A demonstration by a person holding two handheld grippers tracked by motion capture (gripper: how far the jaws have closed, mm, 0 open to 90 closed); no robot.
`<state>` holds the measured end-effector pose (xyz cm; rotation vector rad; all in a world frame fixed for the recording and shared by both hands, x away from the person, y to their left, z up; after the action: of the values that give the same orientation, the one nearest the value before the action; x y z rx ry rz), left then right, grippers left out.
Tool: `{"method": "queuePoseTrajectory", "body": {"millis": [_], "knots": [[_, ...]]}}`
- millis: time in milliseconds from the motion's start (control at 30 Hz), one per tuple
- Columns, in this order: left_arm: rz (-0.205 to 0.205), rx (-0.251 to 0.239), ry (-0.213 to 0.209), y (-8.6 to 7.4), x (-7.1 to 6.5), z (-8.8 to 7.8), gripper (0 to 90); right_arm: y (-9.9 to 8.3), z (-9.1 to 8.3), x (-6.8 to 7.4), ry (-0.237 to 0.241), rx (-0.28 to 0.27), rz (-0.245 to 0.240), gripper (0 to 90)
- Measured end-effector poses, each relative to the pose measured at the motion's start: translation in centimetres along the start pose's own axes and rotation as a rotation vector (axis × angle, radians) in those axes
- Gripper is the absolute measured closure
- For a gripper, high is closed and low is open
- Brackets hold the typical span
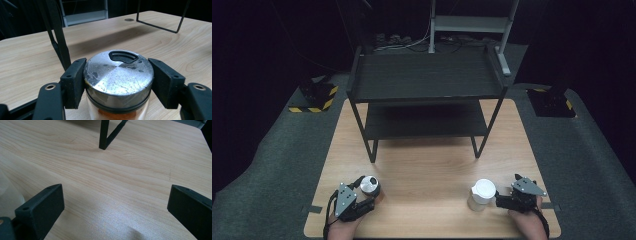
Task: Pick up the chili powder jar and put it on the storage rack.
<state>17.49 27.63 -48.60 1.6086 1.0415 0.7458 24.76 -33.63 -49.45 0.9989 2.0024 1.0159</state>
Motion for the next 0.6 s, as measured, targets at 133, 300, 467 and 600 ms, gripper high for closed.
{"method": "queuePoseTrajectory", "body": {"millis": [133, 300, 467, 600], "knots": [[0.000, -0.001, 0.002, 0.03, -0.05, -0.04, 34.5, -0.01, 0.00, 0.00, 0.001, -0.001, -0.002, 0.1], [0.003, 0.006, -0.001, 0.19, -0.08, -0.10, 34.7, -0.01, 0.00, 0.00, 0.001, -0.001, -0.002, 0.1], [-0.001, -0.005, -0.005, 0.42, -0.19, -0.35, 34.7, 0.00, 0.00, 0.01, 0.001, -0.001, -0.003, 0.2], [0.004, -0.015, -0.004, 0.76, -0.44, -0.65, 34.7, 0.00, 0.00, 0.01, 0.001, -0.001, -0.003, 0.3]]}}
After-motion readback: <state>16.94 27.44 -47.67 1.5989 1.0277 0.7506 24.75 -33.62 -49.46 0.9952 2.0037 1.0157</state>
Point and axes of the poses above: each handheld gripper's, and its own axes: z roughly forward along the jaws, y roughly out of its top, x roughly to its left, the point moved 3 cm from there along z, roughly forward along the jaws, and after that the axes turned 5 degrees about -z, right-handed, at the moved point
